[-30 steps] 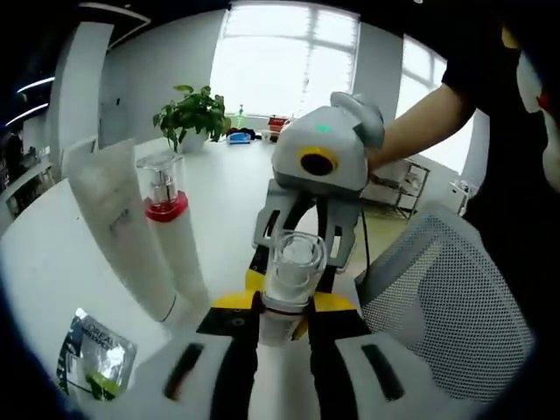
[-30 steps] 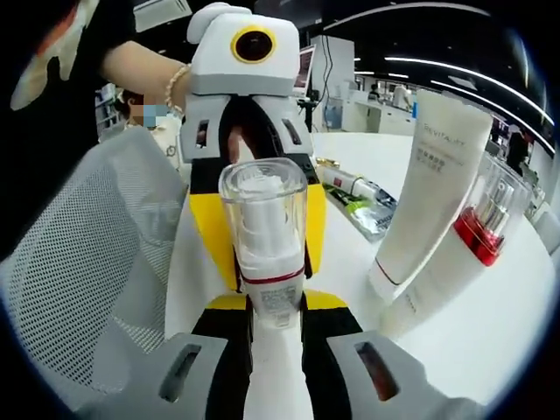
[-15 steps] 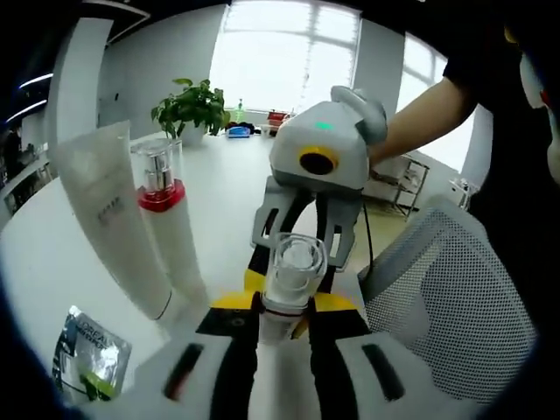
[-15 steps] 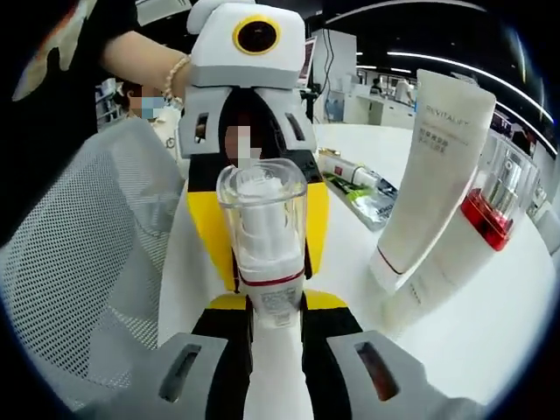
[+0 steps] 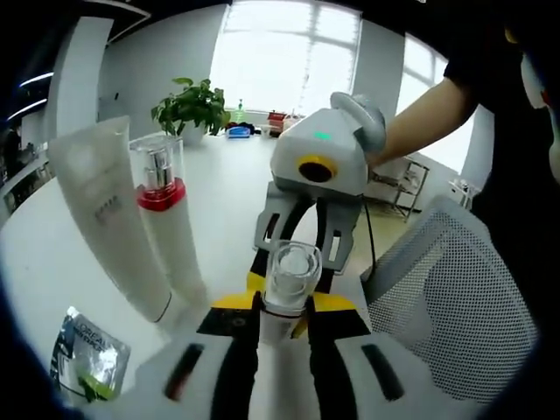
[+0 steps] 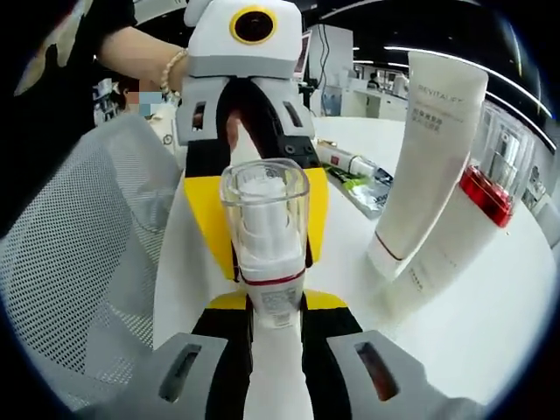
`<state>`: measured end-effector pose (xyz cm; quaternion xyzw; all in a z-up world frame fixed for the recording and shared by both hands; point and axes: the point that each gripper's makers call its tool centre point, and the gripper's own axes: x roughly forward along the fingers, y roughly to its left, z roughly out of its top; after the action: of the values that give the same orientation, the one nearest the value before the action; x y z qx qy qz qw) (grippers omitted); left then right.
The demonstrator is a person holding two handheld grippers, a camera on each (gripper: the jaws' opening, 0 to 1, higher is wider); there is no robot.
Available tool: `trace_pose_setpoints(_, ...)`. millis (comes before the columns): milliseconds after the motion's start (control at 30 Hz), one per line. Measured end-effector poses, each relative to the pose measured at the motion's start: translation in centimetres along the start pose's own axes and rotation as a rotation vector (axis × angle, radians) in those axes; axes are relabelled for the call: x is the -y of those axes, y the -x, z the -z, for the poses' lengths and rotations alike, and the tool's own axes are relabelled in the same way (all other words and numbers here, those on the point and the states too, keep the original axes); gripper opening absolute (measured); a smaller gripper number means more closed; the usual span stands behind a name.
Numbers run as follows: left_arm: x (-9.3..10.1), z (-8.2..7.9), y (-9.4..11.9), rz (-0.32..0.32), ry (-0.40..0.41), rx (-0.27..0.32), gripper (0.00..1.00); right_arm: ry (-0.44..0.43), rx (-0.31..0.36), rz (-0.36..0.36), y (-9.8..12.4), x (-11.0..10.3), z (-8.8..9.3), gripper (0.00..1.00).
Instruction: Arrange the skincare products in the storage area until every visible bottle or jar stands upright without overlapping.
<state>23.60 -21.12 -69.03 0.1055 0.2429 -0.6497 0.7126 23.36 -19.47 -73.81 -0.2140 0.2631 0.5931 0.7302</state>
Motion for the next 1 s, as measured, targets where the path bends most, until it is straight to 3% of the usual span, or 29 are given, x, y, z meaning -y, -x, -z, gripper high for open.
trace_pose_setpoints(200, -0.5, -0.2, -0.2, -0.019, 0.012, 0.007, 0.14, -0.008, 0.015, -0.002, 0.2, 0.7, 0.5, 0.20)
trace_pose_setpoints(633, -1.3, -0.2, 1.0, -0.110, 0.097, 0.055, 0.24, -0.006, 0.039, 0.015, 1.0, 3.4, 0.6, 0.20)
trace_pose_setpoints(1000, -1.5, 1.8, 2.5, -0.154, 0.145, 0.047, 0.25, 0.003, 0.037, 0.007, 1.0, 5.7, 0.9, 0.20)
